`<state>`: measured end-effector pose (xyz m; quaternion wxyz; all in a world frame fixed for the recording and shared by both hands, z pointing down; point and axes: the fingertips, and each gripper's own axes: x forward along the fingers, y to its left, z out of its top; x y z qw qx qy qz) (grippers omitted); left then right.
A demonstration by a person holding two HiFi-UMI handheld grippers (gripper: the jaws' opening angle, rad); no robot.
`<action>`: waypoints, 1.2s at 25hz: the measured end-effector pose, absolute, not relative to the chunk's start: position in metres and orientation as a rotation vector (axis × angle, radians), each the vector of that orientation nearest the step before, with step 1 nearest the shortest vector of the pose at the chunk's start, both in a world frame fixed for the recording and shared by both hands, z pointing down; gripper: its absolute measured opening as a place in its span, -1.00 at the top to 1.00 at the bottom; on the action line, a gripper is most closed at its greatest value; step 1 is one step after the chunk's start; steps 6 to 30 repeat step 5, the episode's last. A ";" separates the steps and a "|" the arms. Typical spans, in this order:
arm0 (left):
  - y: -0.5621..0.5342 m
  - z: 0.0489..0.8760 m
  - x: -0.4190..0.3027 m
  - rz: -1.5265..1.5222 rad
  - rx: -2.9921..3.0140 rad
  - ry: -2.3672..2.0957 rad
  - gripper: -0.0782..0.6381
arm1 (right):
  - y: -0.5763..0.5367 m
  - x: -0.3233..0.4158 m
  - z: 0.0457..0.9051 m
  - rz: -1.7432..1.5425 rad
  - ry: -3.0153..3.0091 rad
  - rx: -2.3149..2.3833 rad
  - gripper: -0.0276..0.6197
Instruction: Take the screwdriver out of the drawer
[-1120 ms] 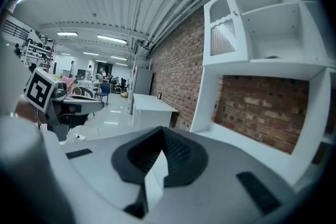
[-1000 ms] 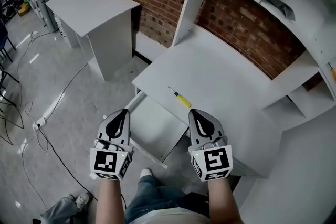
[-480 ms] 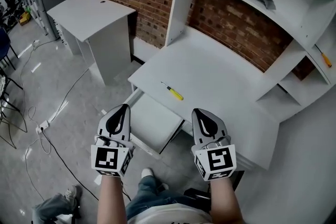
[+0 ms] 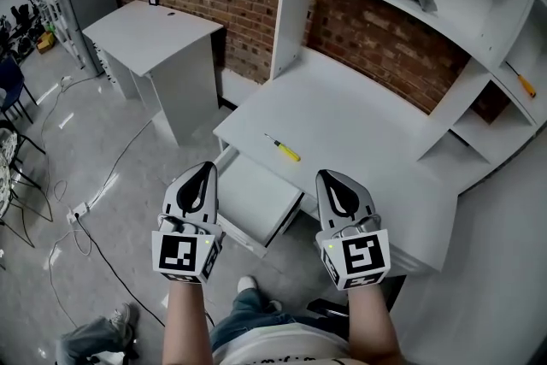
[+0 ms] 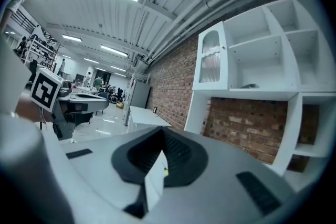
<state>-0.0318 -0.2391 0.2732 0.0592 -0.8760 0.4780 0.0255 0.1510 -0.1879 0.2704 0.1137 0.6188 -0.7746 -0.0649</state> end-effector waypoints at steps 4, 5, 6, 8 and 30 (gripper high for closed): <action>-0.238 0.268 -0.027 0.088 -2.647 1.428 0.74 | -0.186 0.155 0.267 -0.201 -2.268 1.815 0.89; -0.238 0.267 -0.026 0.092 -2.645 1.424 0.74 | -0.186 0.156 0.265 -0.204 -2.267 1.815 0.89; -0.238 0.267 -0.026 0.092 -2.645 1.424 0.74 | -0.186 0.156 0.265 -0.204 -2.267 1.815 0.89; -0.238 0.267 -0.026 0.092 -2.645 1.424 0.74 | -0.186 0.156 0.265 -0.204 -2.267 1.815 0.89; -0.238 0.267 -0.026 0.092 -2.645 1.424 0.74 | -0.186 0.156 0.265 -0.204 -2.267 1.815 0.89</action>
